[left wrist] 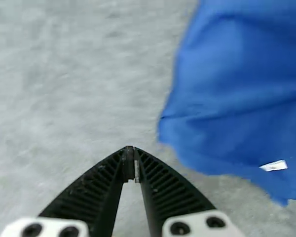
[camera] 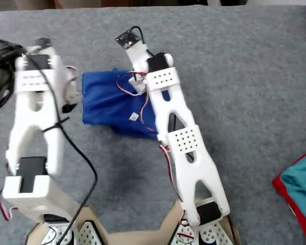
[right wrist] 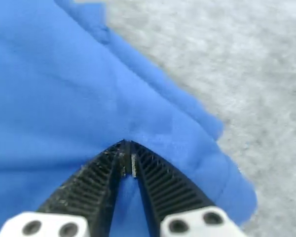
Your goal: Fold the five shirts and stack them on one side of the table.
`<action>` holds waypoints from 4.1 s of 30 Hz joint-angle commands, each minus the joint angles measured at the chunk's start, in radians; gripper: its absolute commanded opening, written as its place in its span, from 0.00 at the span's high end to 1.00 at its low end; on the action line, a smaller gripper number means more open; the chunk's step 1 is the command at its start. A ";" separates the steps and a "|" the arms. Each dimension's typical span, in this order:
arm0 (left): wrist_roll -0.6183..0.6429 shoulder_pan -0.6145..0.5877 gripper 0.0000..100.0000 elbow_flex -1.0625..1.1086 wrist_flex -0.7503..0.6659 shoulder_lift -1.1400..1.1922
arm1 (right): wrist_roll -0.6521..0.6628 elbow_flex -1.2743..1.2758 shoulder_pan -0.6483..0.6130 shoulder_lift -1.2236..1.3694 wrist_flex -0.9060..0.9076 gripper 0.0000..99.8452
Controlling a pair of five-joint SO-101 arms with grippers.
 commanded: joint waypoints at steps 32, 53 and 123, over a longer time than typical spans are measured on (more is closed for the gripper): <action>0.057 0.155 0.98 -0.529 0.055 0.746 | 0.023 0.021 0.104 0.039 -0.278 0.99; -0.100 0.101 0.98 -0.681 0.190 0.682 | 0.098 -0.120 0.107 -0.070 -0.158 0.98; -0.327 -0.270 0.98 0.526 0.242 -1.280 | -1.722 1.762 -0.263 -1.058 -0.628 0.67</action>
